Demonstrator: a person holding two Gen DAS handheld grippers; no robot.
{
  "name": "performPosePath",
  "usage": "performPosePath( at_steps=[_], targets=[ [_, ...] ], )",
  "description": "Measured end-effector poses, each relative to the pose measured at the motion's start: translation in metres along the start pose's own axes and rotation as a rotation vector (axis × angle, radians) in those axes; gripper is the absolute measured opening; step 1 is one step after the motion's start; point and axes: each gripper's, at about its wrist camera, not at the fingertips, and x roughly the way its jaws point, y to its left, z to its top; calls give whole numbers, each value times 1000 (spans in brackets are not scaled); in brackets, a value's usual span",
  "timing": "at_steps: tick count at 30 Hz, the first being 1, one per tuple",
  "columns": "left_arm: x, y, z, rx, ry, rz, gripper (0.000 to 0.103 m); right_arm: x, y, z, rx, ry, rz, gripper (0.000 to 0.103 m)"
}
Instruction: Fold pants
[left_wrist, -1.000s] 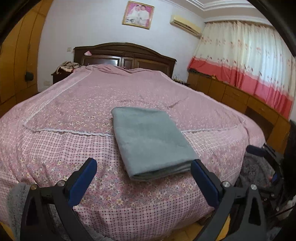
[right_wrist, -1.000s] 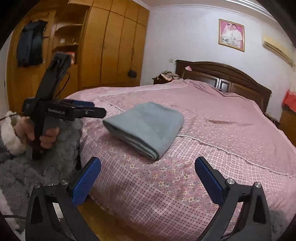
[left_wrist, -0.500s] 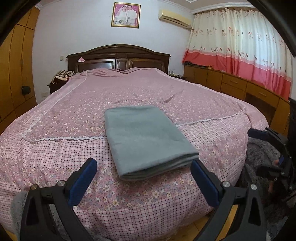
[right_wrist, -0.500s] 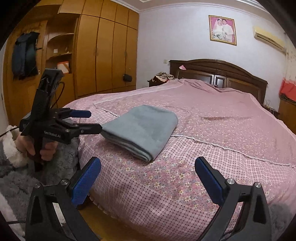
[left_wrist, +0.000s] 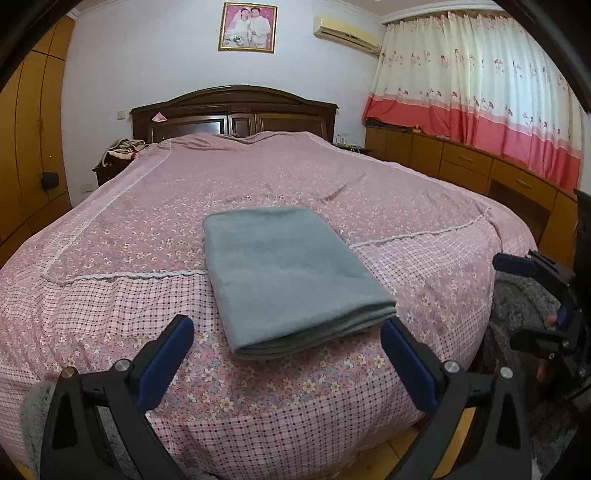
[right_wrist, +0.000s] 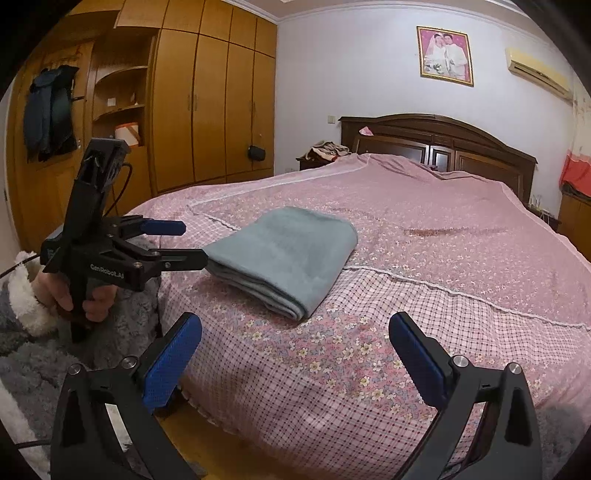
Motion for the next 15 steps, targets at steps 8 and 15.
performPosePath(
  at_steps=[8, 15],
  targets=[
    [1, 6, 1, -27, 4, -8, 103, 2, 3, -1, -12, 13, 0, 103],
    [1, 6, 1, -23, 4, -18, 103, 3, 3, -1, -10, 14, 1, 103]
  ],
)
